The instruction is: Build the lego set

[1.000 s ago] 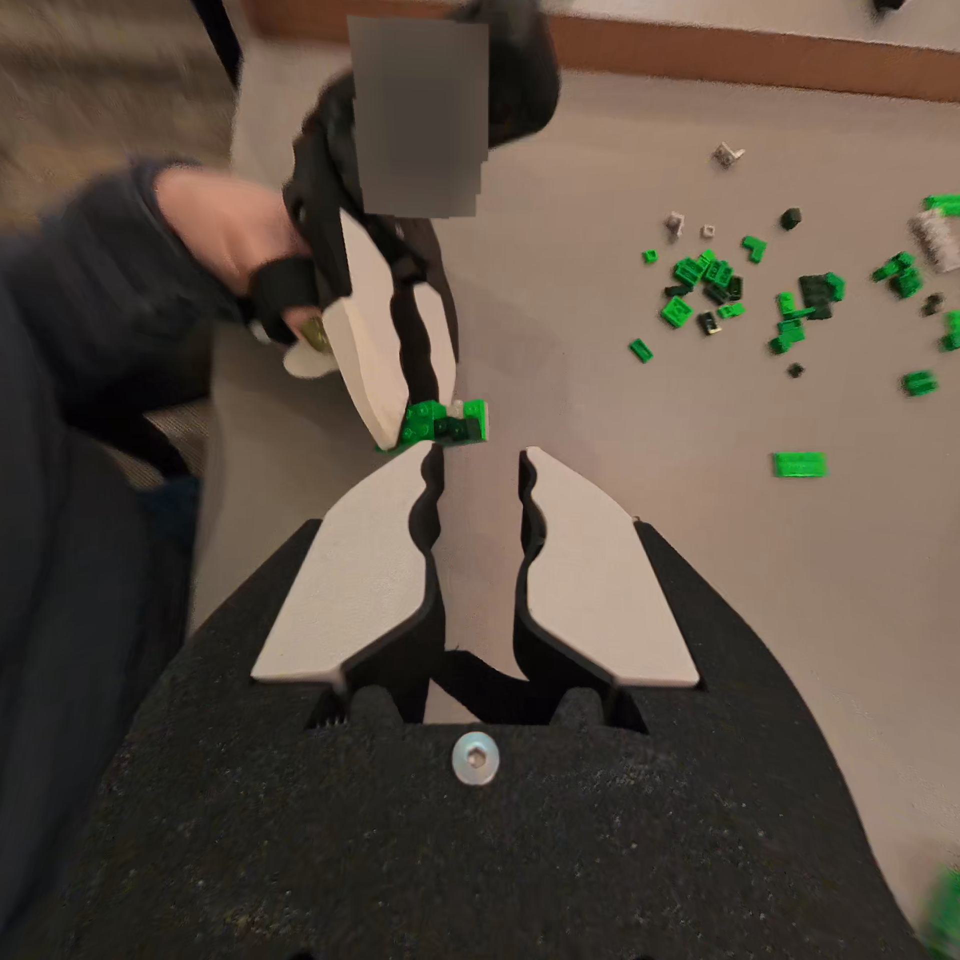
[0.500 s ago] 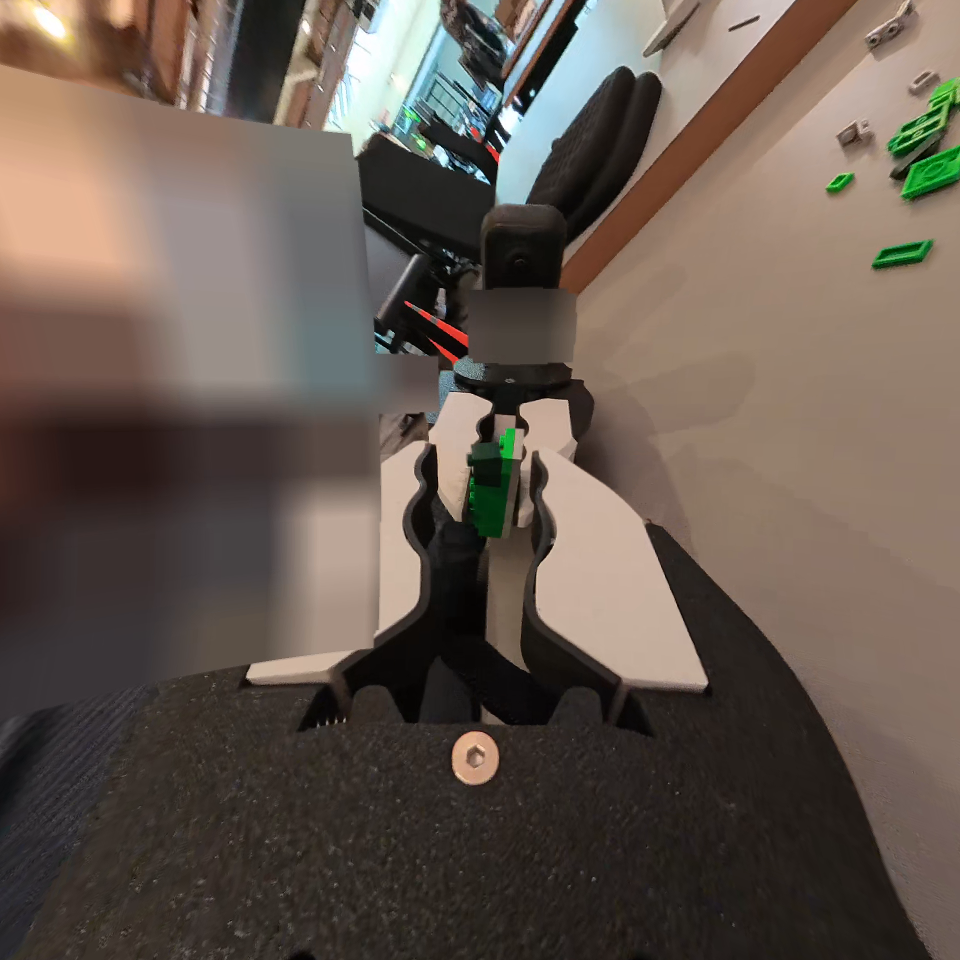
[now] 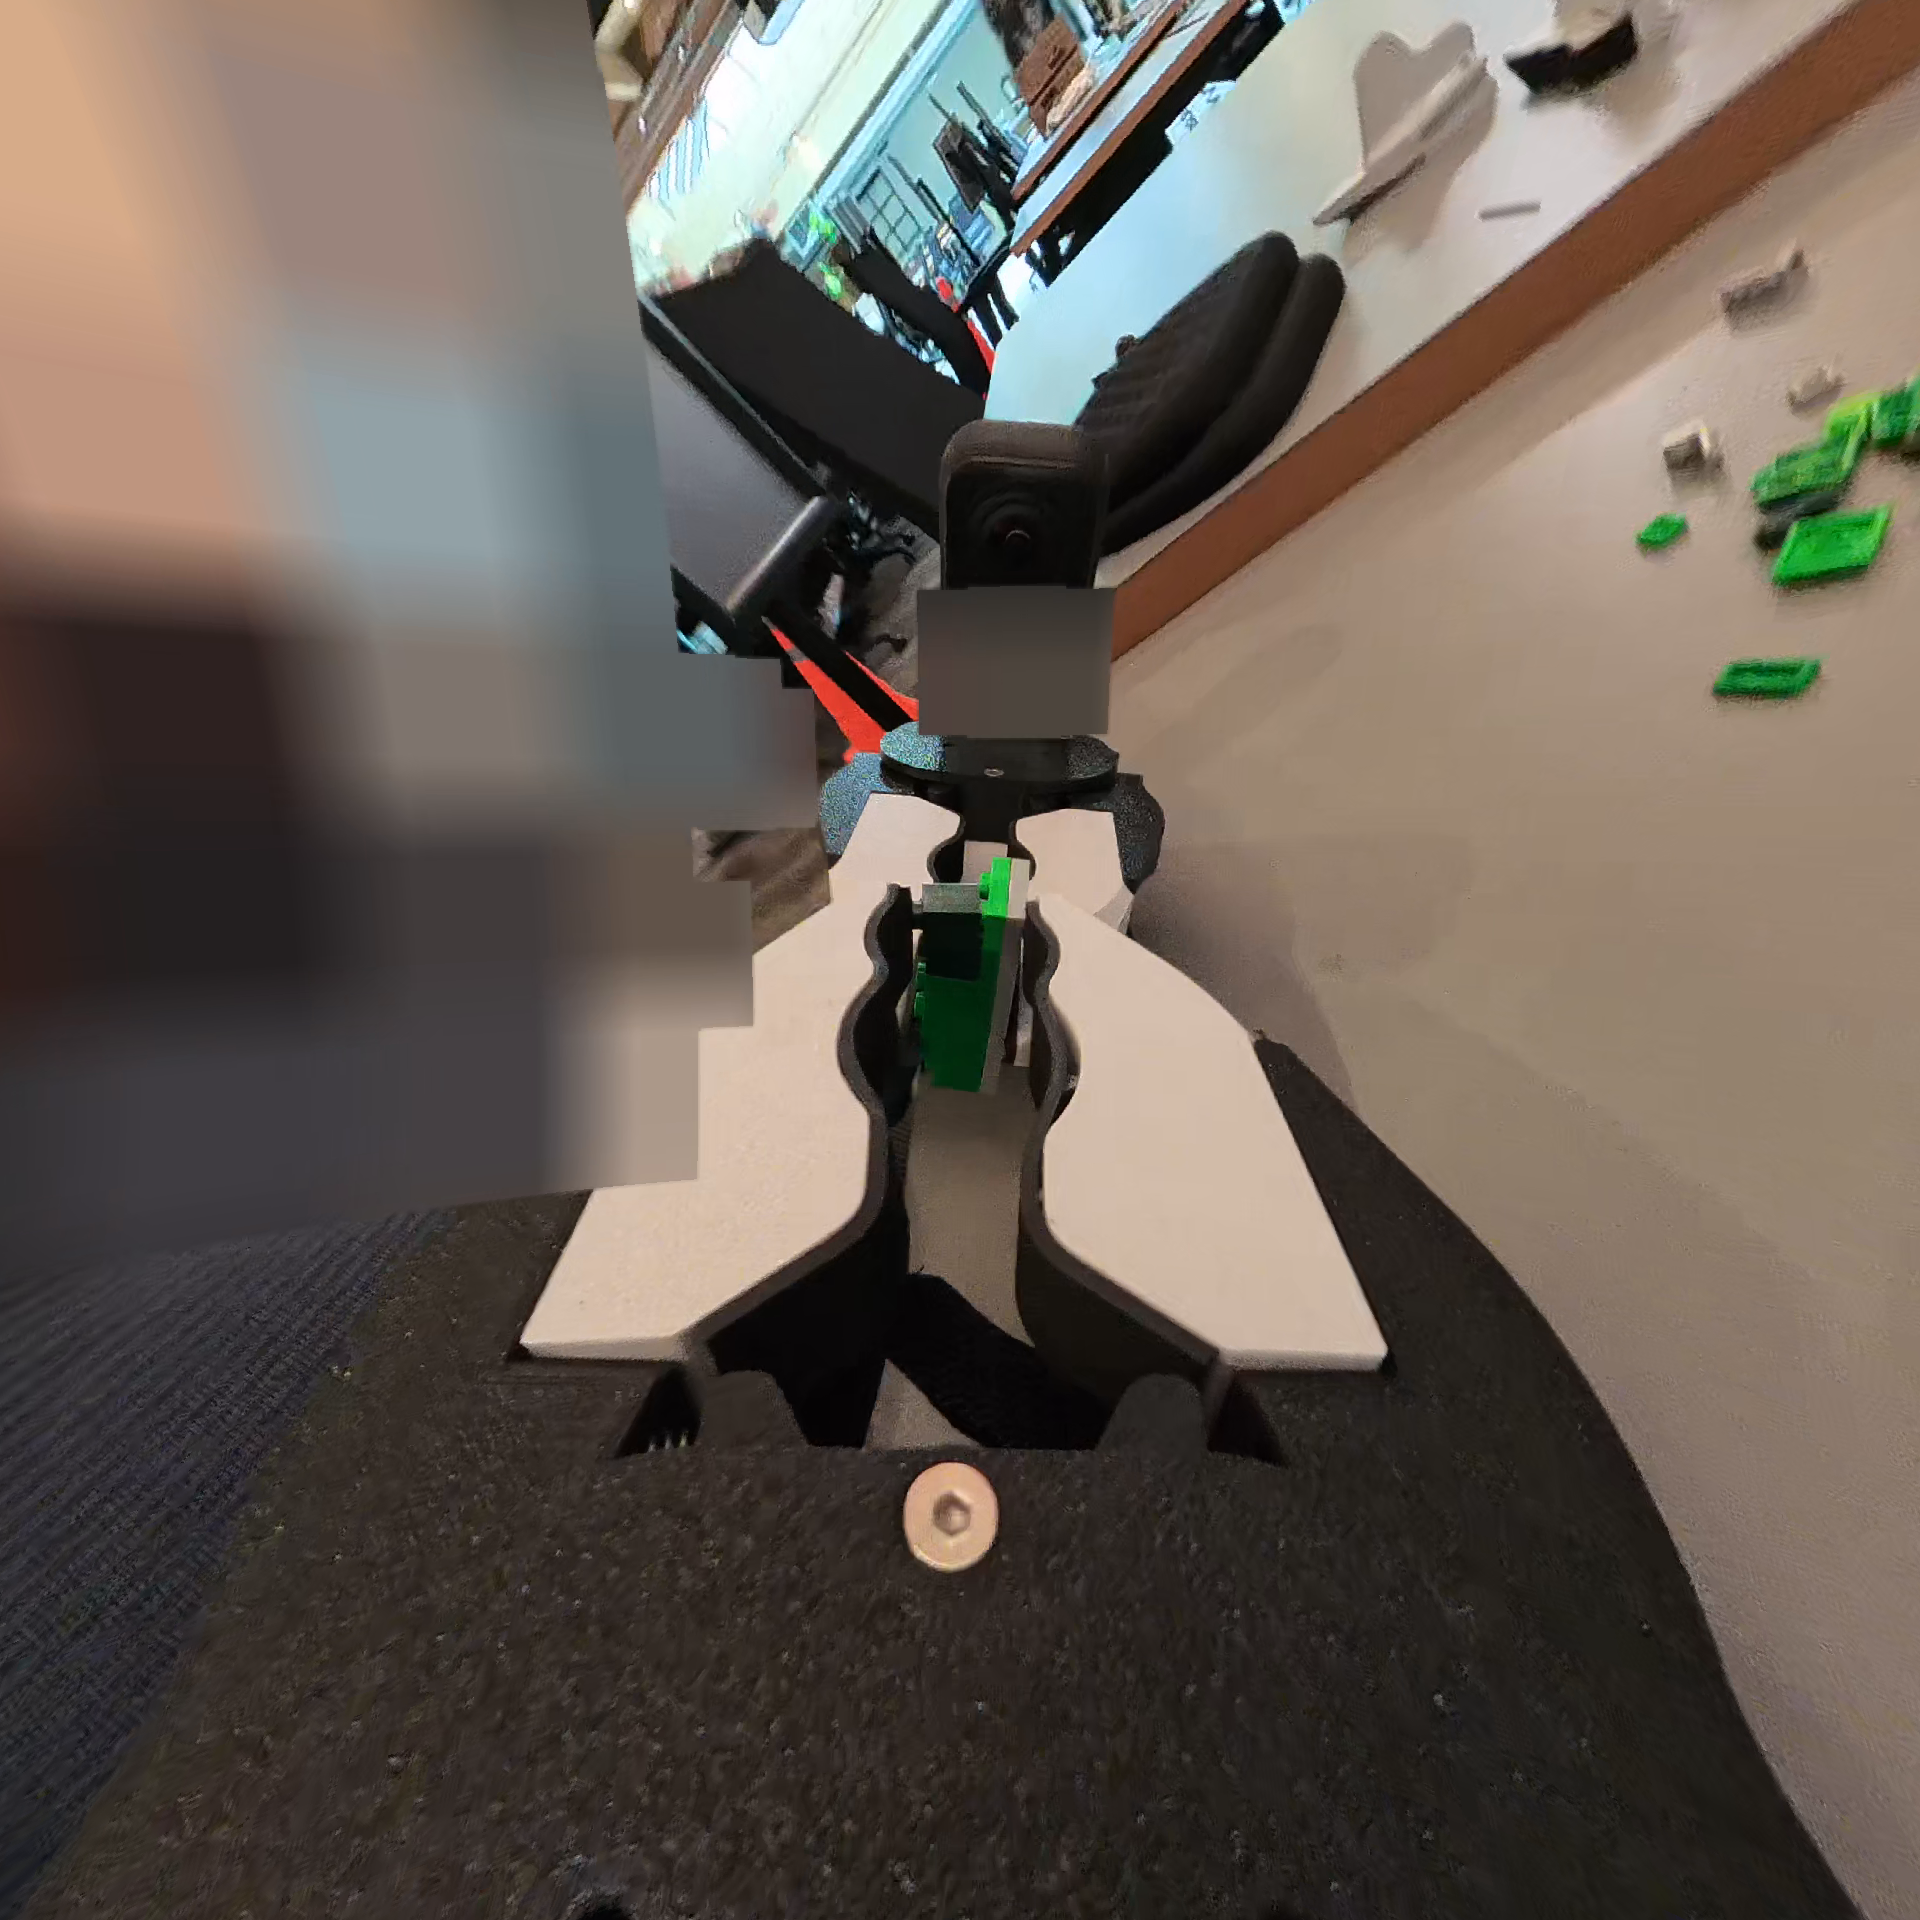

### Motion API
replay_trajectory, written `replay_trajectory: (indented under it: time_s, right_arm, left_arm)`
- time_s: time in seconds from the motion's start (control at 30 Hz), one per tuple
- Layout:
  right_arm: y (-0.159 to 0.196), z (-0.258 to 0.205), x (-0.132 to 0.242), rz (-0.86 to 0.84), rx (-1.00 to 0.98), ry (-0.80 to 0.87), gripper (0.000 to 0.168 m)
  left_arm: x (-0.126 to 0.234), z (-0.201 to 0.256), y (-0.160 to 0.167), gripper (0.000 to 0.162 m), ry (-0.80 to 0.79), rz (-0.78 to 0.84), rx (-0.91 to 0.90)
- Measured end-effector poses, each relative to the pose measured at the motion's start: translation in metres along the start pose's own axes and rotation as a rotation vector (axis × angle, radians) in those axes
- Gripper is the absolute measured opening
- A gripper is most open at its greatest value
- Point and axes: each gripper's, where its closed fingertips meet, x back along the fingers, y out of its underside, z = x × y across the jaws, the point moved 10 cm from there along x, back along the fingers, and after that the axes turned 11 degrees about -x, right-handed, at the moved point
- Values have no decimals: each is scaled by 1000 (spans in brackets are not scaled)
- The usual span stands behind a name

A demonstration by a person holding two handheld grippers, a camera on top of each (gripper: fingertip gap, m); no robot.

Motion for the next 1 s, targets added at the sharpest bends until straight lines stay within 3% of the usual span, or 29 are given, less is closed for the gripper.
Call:
replay_trajectory:
  time_s: [0.03, 0.2, 0.3, 0.6, 1.0]
  right_arm:
    - [-1, -6, 0, -9, 60, 10, 19]
    - [1, -40, -4, -42, 409, 115, 20]
    - [6, -55, -8, -20, 573, 158, 20]
    - [5, -71, -8, -90, 673, 61, 19]
    - [3, -78, -14, -88, 726, 129, 19]
  left_arm:
    - [-1, 3, -2, 18, 1, -1, -72]
    - [-1, 23, -7, 18, -64, -11, -481]
    - [0, 33, -9, 18, -78, 12, -626]
    - [0, 45, -9, 18, 16, 61, -721]
    - [3, 48, -11, 18, -27, 92, -768]
